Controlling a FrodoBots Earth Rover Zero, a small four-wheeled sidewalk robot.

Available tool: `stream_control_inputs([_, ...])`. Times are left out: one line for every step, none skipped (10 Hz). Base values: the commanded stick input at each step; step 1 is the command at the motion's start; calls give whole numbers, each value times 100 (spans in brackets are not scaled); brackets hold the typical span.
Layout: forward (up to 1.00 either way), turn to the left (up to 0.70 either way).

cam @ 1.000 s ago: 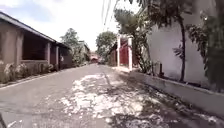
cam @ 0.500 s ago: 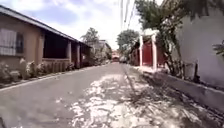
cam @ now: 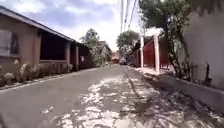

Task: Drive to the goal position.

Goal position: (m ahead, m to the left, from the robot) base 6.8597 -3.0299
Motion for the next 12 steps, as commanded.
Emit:
stream_control_inputs([70,0])
stream_control_inputs([70,0])
stream_control_inputs([70,0])
stream_control_inputs([70,0])
stream_control_inputs([70,0])
stream_control_inputs([70,0])
stream_control_inputs([70,0])
stream_control_inputs([70,0])
stream_control_inputs([70,0])
stream_control_inputs([70,0])
stream_control_inputs([70,0])
stream_control_inputs([70,0])
